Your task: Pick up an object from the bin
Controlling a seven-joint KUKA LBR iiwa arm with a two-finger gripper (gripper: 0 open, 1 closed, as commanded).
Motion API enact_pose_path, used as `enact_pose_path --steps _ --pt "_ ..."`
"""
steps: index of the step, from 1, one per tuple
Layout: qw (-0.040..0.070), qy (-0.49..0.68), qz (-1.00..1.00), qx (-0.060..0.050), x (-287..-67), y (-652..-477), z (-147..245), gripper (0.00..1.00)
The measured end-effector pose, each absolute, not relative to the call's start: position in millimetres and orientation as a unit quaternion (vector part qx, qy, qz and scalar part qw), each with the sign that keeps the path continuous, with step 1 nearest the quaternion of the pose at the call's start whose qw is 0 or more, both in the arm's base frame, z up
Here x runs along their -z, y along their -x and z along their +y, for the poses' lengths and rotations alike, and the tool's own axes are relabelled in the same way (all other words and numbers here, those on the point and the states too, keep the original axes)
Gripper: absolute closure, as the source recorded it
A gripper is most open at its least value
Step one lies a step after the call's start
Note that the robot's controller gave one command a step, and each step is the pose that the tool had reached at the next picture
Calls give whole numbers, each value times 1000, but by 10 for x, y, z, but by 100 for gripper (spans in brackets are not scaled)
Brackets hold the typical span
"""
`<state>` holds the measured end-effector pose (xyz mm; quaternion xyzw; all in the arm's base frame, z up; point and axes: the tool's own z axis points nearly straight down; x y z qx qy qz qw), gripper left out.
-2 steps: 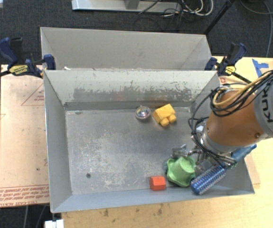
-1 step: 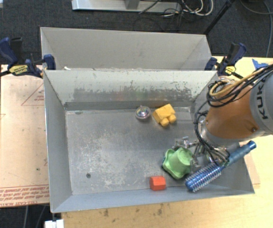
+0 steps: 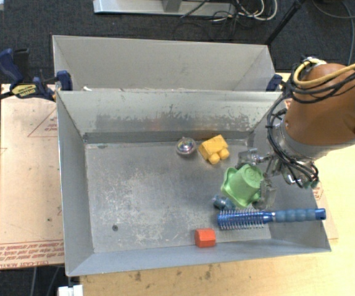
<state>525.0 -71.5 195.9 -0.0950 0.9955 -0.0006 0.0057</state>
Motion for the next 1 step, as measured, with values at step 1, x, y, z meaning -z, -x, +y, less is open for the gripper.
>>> enact_pose_path --steps 1 --pt "4 275 961 2 -2681 -5175 -1157 100"
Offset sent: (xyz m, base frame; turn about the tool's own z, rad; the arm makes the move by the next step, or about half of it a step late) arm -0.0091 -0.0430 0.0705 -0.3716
